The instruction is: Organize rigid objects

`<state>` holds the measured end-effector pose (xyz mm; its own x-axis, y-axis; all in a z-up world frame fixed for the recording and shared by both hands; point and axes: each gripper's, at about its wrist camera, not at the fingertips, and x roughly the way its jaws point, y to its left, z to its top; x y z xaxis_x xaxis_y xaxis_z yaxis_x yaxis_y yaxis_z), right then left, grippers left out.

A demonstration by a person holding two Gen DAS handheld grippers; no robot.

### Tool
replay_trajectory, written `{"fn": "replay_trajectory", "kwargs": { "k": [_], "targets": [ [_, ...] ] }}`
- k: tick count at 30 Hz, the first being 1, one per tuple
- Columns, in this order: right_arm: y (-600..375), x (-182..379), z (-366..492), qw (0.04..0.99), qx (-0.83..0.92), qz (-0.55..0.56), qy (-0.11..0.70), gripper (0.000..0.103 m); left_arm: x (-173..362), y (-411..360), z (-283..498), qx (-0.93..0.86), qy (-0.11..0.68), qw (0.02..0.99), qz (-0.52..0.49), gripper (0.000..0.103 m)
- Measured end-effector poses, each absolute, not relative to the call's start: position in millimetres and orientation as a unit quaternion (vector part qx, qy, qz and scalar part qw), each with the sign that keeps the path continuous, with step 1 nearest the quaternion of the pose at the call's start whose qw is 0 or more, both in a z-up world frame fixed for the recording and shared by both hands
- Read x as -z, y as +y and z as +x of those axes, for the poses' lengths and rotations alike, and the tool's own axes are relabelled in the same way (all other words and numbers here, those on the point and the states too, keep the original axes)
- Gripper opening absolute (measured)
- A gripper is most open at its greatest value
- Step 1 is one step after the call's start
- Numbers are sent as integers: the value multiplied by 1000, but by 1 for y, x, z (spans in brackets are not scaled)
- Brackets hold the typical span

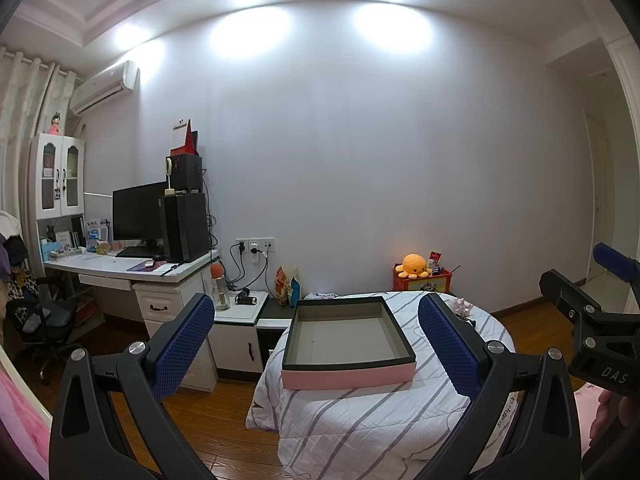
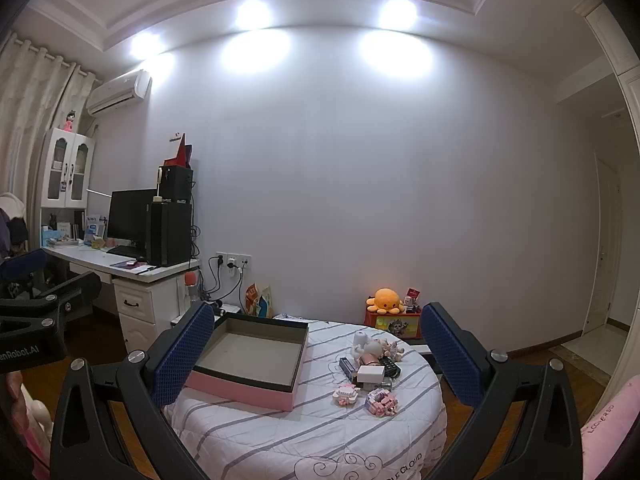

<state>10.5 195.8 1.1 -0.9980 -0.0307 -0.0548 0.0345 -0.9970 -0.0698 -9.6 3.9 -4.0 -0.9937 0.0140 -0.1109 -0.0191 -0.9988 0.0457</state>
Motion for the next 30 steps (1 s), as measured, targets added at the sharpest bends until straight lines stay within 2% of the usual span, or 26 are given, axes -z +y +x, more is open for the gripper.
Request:
{"fn": "replay_trajectory", "kwargs": {
  "k": [30],
  "targets": [
    [194,-4,11,13,999,24,40,103,4,9,-10,-998,24,23,-45,103]
  ]
}}
